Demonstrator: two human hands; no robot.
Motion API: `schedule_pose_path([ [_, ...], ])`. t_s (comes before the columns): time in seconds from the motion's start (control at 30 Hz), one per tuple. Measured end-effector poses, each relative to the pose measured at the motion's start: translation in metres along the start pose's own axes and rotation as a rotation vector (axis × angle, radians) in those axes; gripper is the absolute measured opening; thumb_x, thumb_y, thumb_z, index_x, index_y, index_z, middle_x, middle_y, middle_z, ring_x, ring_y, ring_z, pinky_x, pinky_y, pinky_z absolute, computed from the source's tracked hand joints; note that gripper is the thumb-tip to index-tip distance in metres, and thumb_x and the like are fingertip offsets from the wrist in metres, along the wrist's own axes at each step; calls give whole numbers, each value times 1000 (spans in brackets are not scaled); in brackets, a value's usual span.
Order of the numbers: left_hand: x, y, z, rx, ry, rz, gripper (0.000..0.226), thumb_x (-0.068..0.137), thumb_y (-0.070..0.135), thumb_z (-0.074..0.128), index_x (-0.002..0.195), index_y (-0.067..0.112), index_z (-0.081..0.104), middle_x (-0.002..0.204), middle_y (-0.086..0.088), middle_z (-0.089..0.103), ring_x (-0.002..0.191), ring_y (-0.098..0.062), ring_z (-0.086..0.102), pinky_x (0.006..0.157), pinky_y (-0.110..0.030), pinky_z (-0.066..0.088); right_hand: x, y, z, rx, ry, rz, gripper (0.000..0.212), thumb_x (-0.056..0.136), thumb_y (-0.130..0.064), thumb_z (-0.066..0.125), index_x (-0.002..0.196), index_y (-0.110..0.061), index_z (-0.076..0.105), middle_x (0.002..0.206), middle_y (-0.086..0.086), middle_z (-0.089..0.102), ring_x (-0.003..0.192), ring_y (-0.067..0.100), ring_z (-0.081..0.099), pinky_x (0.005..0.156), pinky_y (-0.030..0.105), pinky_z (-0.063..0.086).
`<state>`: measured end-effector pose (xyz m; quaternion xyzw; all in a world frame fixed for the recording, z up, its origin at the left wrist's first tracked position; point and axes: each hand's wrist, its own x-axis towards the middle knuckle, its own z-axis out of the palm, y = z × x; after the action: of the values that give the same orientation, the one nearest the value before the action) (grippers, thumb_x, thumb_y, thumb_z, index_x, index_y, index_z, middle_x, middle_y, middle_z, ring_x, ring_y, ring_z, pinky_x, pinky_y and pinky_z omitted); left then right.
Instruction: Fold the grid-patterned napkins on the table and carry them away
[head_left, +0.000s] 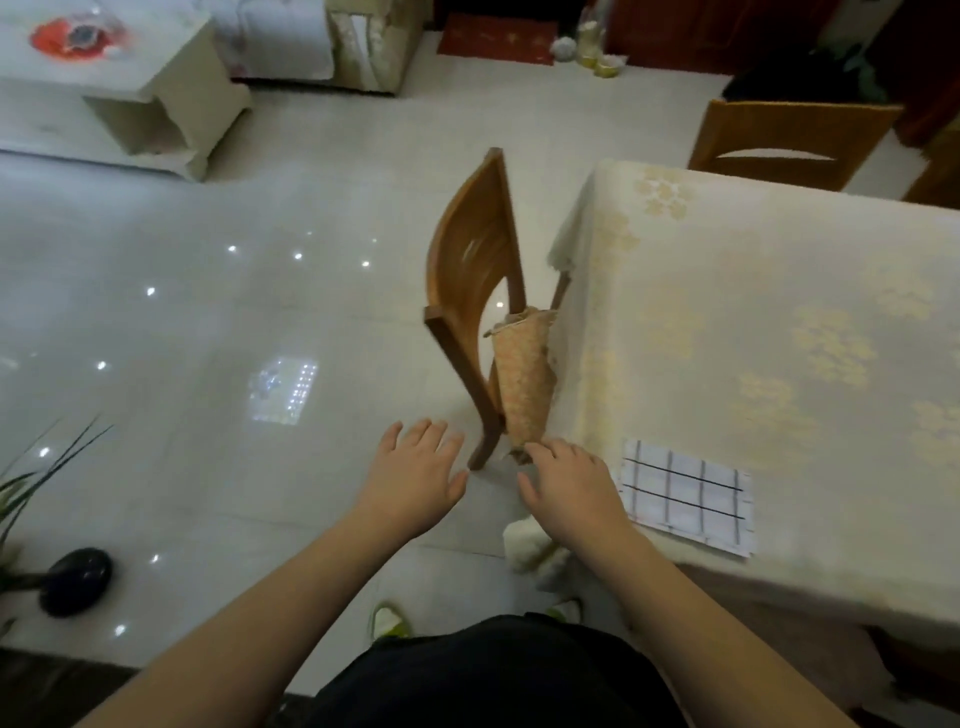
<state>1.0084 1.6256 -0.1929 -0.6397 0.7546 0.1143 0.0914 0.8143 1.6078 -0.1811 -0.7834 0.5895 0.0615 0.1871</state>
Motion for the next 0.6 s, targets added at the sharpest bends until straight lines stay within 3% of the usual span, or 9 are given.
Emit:
schedule_pose_path([
  [0.1, -35, -53, 4, -36, 52, -63, 69, 94, 56, 15, 143, 19, 45, 147, -8, 48, 137, -27, 42, 113, -51, 30, 2, -54, 3, -14, 37, 0, 38, 100, -37, 38, 133, -24, 51, 139, -3, 50, 126, 18, 47, 105, 35, 34],
  [0.2, -65, -106, 5, -36, 79, -103, 68, 93, 56, 21, 131, 15, 60, 132, -11, 62, 125, -30, 55, 103, -53, 42, 11, -100, 5, -58, 36, -21, 43, 100, -38, 36, 138, -21, 48, 142, 0, 48, 129, 21, 44, 106, 38, 33],
  [0.33, -85, -155, -3, -3, 127, -136, 68, 94, 57, 21, 135, 16, 57, 143, -11, 52, 136, -30, 45, 110, -55, 34, 21, -148, 0, -99, 68, -97, 44, 100, -40, 32, 139, -23, 46, 141, -2, 48, 129, 19, 44, 110, 38, 30],
  [0.6, -75, -196, -35, -22, 238, -151, 66, 94, 55, 26, 135, 14, 57, 141, -13, 53, 133, -33, 47, 106, -55, 39, 52, -182, -33, -123, 118, -168, 49, 101, -41, 27, 147, -26, 35, 154, -2, 35, 143, 17, 28, 118, 39, 18],
])
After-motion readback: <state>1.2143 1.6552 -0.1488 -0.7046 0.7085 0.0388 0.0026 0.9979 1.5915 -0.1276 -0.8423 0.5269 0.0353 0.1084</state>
